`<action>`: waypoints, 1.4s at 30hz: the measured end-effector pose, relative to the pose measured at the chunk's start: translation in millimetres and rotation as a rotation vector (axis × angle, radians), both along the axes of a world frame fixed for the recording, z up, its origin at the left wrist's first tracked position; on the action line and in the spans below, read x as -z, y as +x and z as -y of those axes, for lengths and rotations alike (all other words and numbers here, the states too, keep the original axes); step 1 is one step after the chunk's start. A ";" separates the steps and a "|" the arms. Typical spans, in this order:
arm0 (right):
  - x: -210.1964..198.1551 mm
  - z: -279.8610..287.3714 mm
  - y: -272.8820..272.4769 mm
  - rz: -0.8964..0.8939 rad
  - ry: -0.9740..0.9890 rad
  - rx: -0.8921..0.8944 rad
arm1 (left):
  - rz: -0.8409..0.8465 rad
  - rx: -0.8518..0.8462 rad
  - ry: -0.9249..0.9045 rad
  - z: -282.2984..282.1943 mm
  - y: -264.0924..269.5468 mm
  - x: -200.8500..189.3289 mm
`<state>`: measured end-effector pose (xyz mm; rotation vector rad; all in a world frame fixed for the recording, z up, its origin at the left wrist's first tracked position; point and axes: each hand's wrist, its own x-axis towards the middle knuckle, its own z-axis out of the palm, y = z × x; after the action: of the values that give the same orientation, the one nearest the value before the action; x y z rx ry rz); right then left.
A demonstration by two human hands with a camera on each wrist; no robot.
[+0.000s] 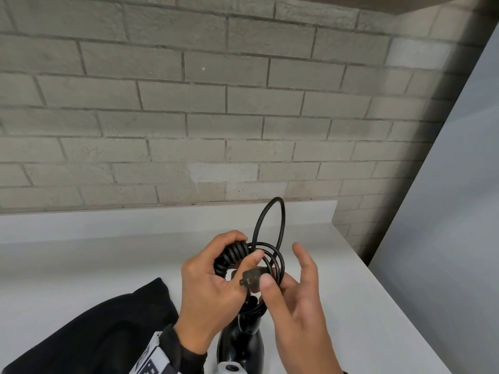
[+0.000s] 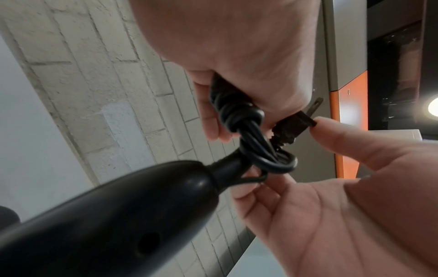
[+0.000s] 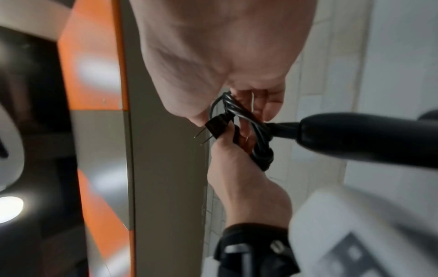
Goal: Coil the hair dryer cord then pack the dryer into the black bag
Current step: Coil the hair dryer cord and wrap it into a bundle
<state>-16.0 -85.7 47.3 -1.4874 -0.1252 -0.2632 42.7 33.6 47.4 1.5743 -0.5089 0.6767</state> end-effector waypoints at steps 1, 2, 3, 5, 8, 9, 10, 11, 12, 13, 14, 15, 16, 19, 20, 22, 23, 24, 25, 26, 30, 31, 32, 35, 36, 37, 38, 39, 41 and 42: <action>1.8 0.9 -2.0 0.059 -0.066 0.015 | -0.004 0.006 -0.001 0.3 -0.3 0.2; 2.6 2.8 -3.8 0.113 -0.124 0.017 | -0.004 0.010 -0.010 0.3 -0.5 0.6; 2.5 5.4 -5.3 0.144 -0.190 0.004 | -0.003 0.012 -0.020 0.0 -0.6 0.7; 0.3 10.6 -7.3 0.193 -0.340 -0.047 | -0.009 0.003 -0.025 -0.7 -0.7 0.7; -0.1 16.4 -3.8 0.280 -0.560 -0.014 | -0.004 0.006 -0.013 -2.2 -0.6 0.9; -0.5 17.9 -1.4 0.314 -0.640 0.019 | -0.001 0.003 -0.004 -2.8 -0.1 0.9; -2.1 20.3 0.7 0.357 -0.745 0.071 | 0.003 -0.007 0.005 -3.4 0.8 1.0; -4.3 23.6 2.4 0.416 -0.866 0.142 | 0.009 -0.019 0.011 -3.9 1.4 1.1; -6.5 27.8 4.3 0.480 -0.972 0.221 | 0.017 -0.028 0.014 -3.8 1.8 0.9; -10.0 32.0 5.5 0.525 -1.026 0.285 | 0.027 -0.031 0.014 -3.2 1.9 0.8; -16.7 34.6 5.5 0.543 -1.015 0.336 | 0.033 -0.030 0.010 -2.7 2.0 1.1; -26.5 36.0 4.6 0.545 -0.949 0.359 | 0.031 -0.024 0.003 -2.2 2.1 1.3; -37.6 37.9 3.4 0.547 -0.838 0.353 | 0.021 -0.020 -0.005 -1.6 2.7 1.6; -76.2 50.3 -3.9 0.539 -0.425 0.207 | 0.004 -0.066 -0.003 -3.2 6.4 3.1; -89.2 55.2 -5.9 0.527 -0.365 0.156 | 0.005 -0.082 -0.001 -3.9 7.3 2.7; -104.8 61.4 -5.3 0.503 -0.438 0.062 | 0.008 -0.090 0.003 -4.3 7.3 1.5; -105.2 61.7 -3.1 0.478 -0.544 0.019 | 0.009 -0.088 0.005 -3.8 6.5 1.1; -100.7 60.8 0.8 0.443 -0.671 -0.017 | 0.009 -0.084 0.008 -3.4 5.3 0.7; -91.3 59.1 6.3 0.400 -0.788 -0.053 | 0.010 -0.083 0.011 -2.9 4.0 0.6; -78.9 56.0 12.0 0.353 -0.872 -0.091 | 0.013 -0.085 0.015 -2.7 2.8 0.6; -35.6 44.8 28.0 0.402 -0.865 -0.085 | -0.005 -0.108 0.026 -4.4 3.3 1.7; -31.7 42.4 29.3 0.423 -0.828 -0.068 | -0.009 -0.114 0.026 -4.7 3.8 1.6; -29.7 40.8 30.2 0.442 -0.807 -0.054 | -0.011 -0.117 0.027 -4.9 3.9 1.4; -27.1 38.0 30.0 0.541 -0.929 0.000 | -0.013 -0.115 0.031 -5.6 3.4 0.9; -28.1 37.7 28.9 0.583 -0.977 0.023 | -0.012 -0.112 0.036 -5.8 3.2 0.8; -30.5 38.1 26.7 0.600 -0.984 0.025 | -0.012 -0.110 0.041 -5.9 3.2 0.6; -34.3 38.2 23.9 0.588 -0.946 0.005 | -0.013 -0.106 0.043 -6.0 3.2 0.4; -38.8 38.2 20.3 0.559 -0.876 -0.022 | -0.016 -0.099 0.039 -5.8 3.1 0.2; -49.6 38.5 13.4 0.498 -0.689 -0.074 | -0.022 -0.080 0.035 -4.3 2.6 -0.7; -56.1 38.3 11.1 0.480 -0.577 -0.103 | -0.023 -0.072 0.038 -3.5 2.4 -1.1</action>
<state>-4.9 -124.0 103.4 -1.9554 -0.7095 -0.5285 45.2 37.1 48.4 1.6407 -0.4523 0.7063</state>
